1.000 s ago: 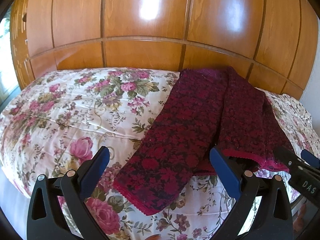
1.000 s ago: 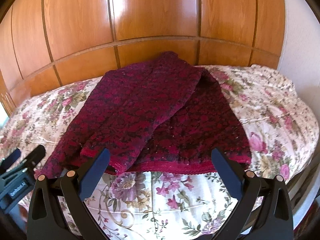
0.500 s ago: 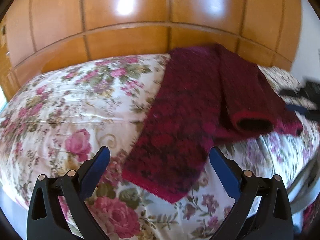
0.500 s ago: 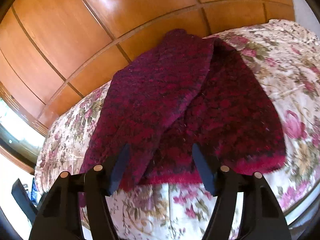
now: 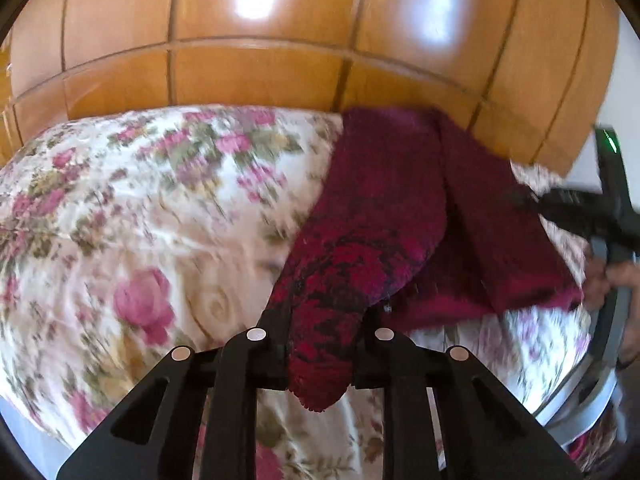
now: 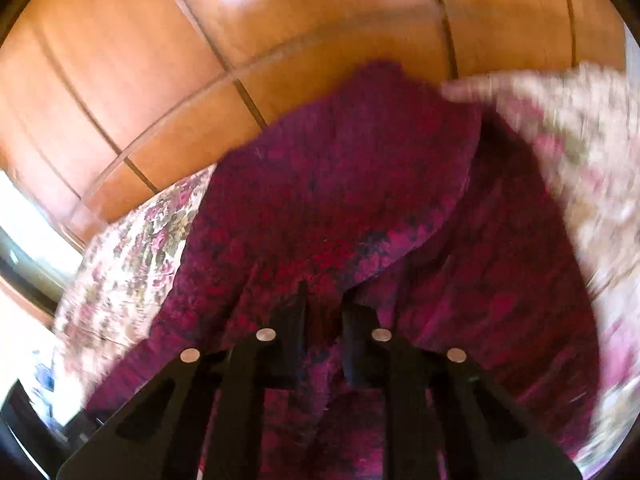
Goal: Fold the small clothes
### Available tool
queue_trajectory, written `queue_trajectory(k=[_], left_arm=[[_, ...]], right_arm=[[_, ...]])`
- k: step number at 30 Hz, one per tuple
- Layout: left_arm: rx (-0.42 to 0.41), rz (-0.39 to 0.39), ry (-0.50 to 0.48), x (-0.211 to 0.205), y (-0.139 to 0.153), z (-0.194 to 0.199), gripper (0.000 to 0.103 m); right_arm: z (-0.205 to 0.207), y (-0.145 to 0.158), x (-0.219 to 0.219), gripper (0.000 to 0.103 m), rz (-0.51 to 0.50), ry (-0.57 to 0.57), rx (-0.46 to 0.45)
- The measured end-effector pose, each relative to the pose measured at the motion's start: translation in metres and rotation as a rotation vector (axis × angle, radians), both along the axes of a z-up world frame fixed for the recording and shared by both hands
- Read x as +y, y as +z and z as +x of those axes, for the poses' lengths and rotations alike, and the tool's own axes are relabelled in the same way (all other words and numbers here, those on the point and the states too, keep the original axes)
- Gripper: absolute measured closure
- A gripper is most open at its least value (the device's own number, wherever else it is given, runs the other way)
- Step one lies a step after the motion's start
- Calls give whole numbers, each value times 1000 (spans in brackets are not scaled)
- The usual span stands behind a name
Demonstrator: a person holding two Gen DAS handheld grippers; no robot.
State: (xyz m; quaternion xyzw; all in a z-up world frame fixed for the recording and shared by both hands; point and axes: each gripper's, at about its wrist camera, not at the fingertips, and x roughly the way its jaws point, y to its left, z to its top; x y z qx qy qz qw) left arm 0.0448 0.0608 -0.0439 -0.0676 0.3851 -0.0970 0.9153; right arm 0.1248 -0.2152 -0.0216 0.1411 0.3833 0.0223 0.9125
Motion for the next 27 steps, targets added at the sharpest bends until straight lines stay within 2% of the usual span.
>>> queue_trajectory(k=[4,8,11,17,20,24,27], left_arm=[[-37,-53,85,31,24,29,86],[-75,-33,174,57,43,65,86],[-72,-18,238,78,52,105,87],[-28,17,381,115,59,185,87],[10,32,457,135,57,222,87],[56,119,566,158,53,267,88],[104,148,619,170,44,289,88]], right_arm=[[-10,34,-31,92,-139,-58,-89],[-5,49,-87,92,-282,-200,-99],[10,48,-141,92,-349,-332,-57],[43,32,-240,92,-390,-536,66],[54,26,-273,92,-420,-604,124],[68,19,-300,92,-457,-668,186],[81,9,-315,92,-467,-689,237]])
